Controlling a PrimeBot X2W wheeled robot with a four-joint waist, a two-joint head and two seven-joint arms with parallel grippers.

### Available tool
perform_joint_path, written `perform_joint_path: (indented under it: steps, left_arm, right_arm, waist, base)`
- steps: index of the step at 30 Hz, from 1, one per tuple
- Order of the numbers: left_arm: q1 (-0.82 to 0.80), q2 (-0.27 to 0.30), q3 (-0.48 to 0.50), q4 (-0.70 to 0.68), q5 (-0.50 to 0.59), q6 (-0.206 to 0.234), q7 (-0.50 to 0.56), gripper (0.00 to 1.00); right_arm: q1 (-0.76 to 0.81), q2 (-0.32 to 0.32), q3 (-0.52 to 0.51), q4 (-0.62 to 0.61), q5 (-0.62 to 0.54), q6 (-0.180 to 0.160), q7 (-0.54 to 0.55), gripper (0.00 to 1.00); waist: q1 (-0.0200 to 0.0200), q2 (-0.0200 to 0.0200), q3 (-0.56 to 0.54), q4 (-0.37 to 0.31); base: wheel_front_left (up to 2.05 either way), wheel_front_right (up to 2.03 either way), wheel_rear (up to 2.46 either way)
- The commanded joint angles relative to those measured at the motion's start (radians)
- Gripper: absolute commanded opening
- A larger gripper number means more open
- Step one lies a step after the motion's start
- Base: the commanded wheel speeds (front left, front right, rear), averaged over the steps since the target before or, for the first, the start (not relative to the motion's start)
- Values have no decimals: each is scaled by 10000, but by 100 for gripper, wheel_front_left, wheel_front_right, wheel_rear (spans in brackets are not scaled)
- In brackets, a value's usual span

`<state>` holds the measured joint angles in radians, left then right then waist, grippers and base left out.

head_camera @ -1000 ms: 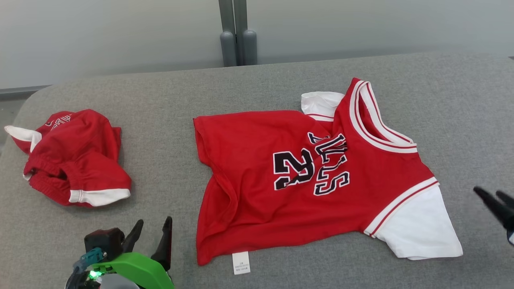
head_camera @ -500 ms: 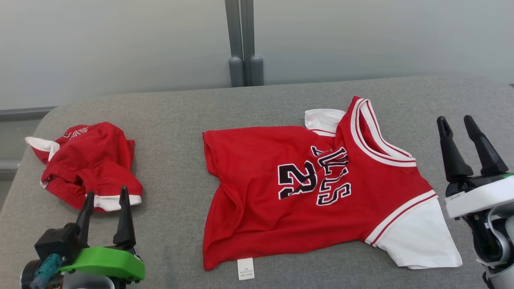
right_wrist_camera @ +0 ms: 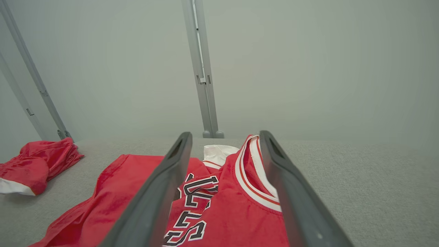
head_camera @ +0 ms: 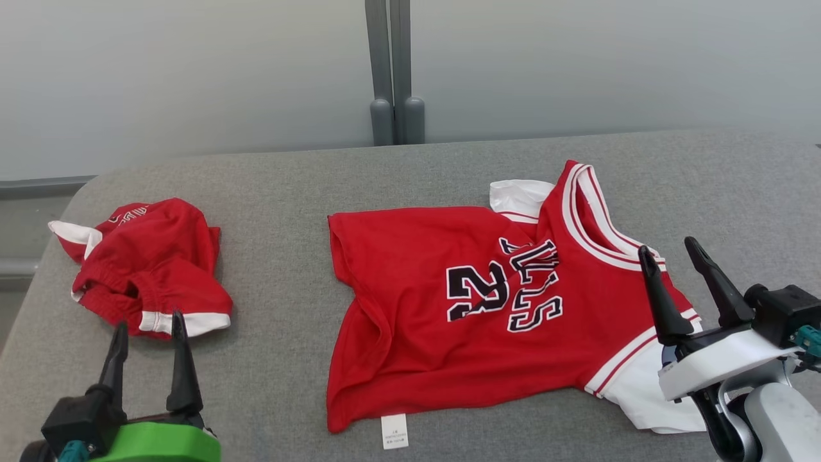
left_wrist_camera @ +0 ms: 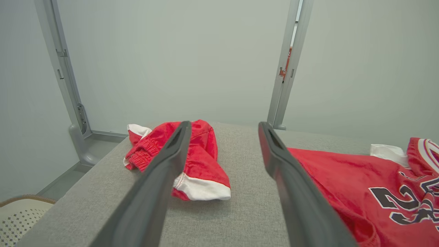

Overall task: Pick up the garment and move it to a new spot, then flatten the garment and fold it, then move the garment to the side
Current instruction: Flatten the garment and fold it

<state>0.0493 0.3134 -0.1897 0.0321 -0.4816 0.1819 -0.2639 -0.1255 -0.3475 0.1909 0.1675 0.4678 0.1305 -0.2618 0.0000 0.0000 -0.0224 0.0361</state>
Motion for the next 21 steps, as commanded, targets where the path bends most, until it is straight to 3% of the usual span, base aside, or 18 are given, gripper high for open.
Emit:
perform_joint_path:
  steps: [1,9,21]
  left_arm:
    - [192,-172,99,108,152,-180,-2,100]
    - [365,-902,813,334,662,-825,-3,100]
    - [226,-1449,1304,530,1288,-1452,-2,100]
  right_arm:
    - [213,93,-2,-45,-174,5,-31,100]
    - [160,133,-117,-3,-598,5,-34,100]
    - [27,144,-28,66,-465,5,-35,100]
  waist:
    - [0,0,2,-31]
    - [0,0,64,-139]
    - [0,0,106,-74]
  base:
    - [0,0,0]
    - [0,0,0]
    - [0,0,0]
